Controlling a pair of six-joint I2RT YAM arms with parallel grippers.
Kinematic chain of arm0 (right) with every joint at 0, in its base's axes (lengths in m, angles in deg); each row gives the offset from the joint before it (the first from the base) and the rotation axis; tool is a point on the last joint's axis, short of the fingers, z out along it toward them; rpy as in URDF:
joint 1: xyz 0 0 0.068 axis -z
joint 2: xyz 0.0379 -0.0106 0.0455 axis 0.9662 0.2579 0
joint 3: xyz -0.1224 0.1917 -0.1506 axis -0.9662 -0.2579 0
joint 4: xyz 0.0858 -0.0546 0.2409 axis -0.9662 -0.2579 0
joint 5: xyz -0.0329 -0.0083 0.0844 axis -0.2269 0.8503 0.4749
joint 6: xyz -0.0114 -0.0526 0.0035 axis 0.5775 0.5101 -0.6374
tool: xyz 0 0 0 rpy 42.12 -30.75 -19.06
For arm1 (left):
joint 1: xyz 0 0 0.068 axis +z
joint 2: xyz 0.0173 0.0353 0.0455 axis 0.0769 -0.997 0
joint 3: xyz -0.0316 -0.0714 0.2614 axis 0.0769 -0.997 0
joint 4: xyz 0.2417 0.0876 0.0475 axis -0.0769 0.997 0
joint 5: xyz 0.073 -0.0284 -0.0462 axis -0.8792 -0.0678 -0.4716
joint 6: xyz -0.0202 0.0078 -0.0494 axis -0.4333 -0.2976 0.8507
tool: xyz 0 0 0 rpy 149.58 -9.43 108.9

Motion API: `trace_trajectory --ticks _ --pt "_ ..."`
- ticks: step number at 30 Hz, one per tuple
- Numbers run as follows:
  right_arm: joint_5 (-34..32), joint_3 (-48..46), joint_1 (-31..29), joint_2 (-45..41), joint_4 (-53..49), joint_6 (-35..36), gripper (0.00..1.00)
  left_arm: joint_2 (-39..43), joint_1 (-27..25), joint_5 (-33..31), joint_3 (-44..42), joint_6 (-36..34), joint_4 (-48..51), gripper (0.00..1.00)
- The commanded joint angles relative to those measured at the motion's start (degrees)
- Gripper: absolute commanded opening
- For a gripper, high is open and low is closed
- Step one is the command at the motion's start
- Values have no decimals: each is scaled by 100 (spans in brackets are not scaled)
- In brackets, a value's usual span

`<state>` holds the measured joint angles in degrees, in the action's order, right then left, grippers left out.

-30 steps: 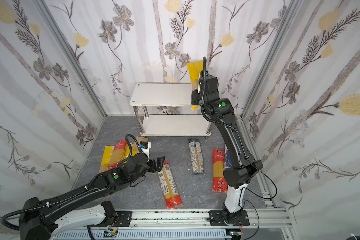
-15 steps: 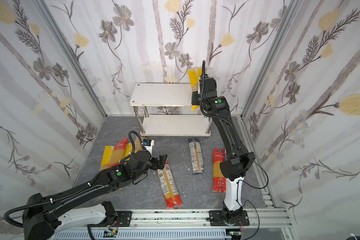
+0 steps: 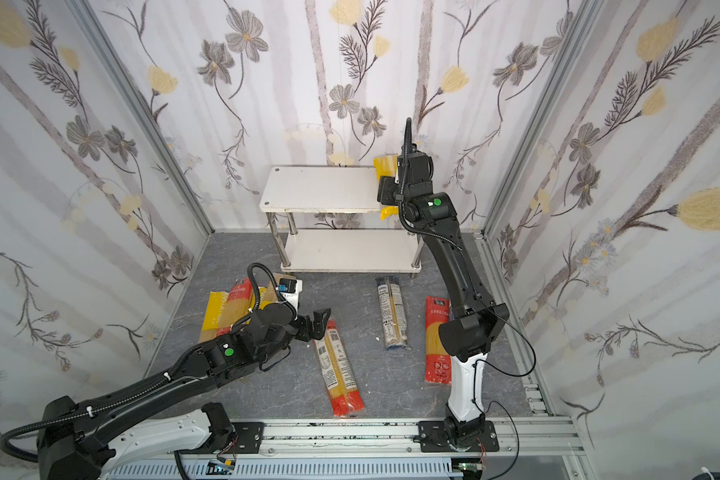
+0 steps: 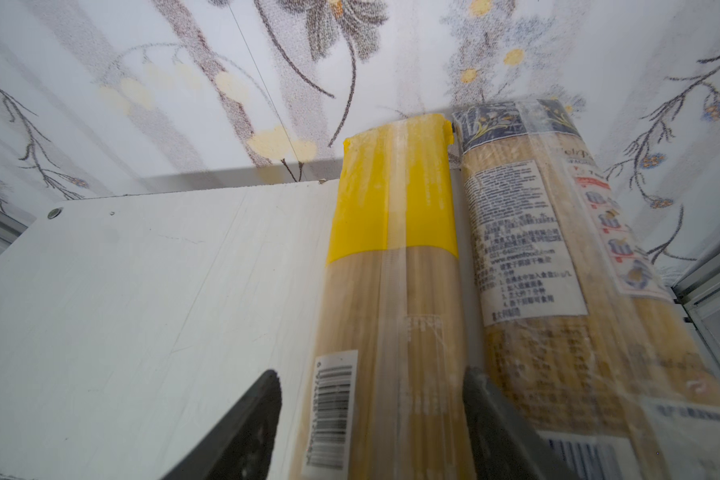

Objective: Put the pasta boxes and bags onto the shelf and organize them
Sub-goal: 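Place the yellow-topped bag beside the clear bag on the top shelf, then lower the right gripper to the red-topped spaghetti bag near the left gripper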

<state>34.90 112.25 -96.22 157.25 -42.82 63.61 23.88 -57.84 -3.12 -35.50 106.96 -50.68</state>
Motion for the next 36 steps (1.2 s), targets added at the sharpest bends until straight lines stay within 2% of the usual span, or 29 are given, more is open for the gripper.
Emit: trace_trajectory --ticks 1,4,10,16,21,27,36 --pt "-189 33 -47 -145 252 -51 78 116 8 -114 -54 47 -124 100" --pt "-344 32 -90 -293 228 -1 82 260 5 -107 -131 105 -124 100" --pt "-530 25 -232 -684 -18 70 84 599 2 -51 -302 244 -124 100" --pt "-919 -438 -708 -1250 -458 146 85 999 -1 93 -630 566 -125 100" --pt "-1146 -2152 -1227 -2296 -96 -31 85 1358 -1 288 -1013 944 -109 100" --pt "-915 -5187 -1808 -4185 1337 -618 85 1752 -11 216 -1553 1249 -93 100" --pt "-1055 -8095 -2816 -5551 1958 -1684 86 1773 -17 313 -1774 1214 -60 100"
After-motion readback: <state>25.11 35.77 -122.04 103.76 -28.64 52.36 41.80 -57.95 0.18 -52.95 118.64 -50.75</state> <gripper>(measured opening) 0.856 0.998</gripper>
